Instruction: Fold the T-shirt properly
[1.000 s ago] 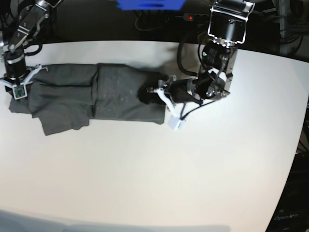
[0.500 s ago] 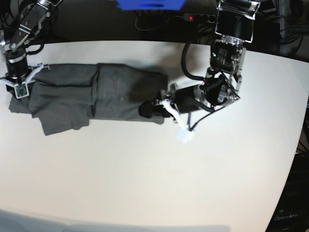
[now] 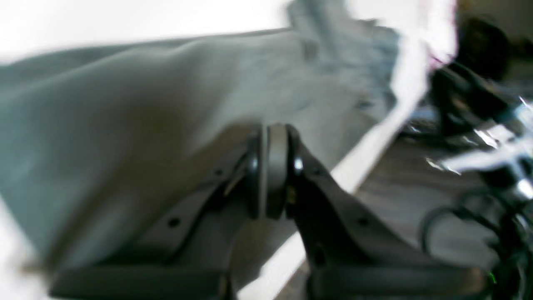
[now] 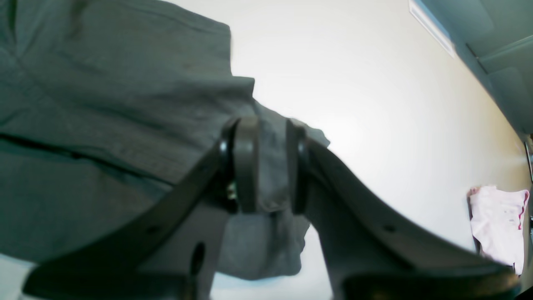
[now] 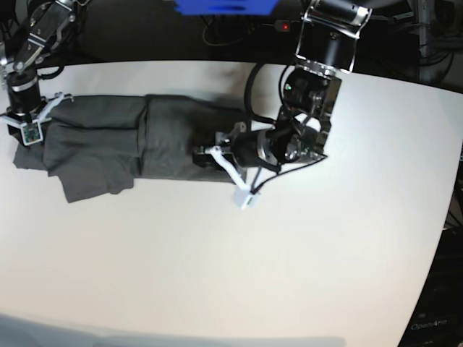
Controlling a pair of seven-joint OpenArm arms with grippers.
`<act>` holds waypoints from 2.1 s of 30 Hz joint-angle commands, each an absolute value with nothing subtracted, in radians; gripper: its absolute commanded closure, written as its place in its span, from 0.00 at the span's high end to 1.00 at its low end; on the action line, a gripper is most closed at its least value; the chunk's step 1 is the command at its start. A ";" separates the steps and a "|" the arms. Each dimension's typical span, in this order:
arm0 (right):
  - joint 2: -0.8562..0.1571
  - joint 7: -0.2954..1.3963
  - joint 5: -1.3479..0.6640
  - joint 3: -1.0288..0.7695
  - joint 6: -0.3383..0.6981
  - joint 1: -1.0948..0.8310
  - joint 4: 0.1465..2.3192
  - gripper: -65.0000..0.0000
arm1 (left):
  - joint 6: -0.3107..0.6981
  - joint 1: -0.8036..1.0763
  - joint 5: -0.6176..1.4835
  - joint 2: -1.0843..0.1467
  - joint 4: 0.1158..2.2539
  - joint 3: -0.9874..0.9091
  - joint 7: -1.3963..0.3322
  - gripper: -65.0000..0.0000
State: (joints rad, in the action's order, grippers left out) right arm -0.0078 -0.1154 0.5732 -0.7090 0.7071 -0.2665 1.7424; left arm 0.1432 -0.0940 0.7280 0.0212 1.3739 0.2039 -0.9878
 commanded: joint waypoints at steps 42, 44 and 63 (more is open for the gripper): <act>-0.012 -0.136 0.558 -0.714 0.698 -0.262 1.810 0.18 | -0.025 -0.110 0.527 -0.041 1.323 0.268 -1.020 0.04; 0.002 -0.136 0.558 -0.719 0.698 -0.262 1.819 0.18 | -0.025 -0.105 0.527 -0.044 1.337 0.268 -1.055 0.04; 0.093 -0.125 0.558 -0.829 0.698 -0.188 1.819 0.20 | -0.019 -0.036 0.529 -0.182 1.448 0.165 -1.093 0.04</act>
State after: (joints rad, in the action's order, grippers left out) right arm 0.1078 -0.0967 0.5739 -0.8295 0.7074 -0.1997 1.8015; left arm 0.0078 -0.0360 0.6029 -0.1673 1.4487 0.1688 -1.0611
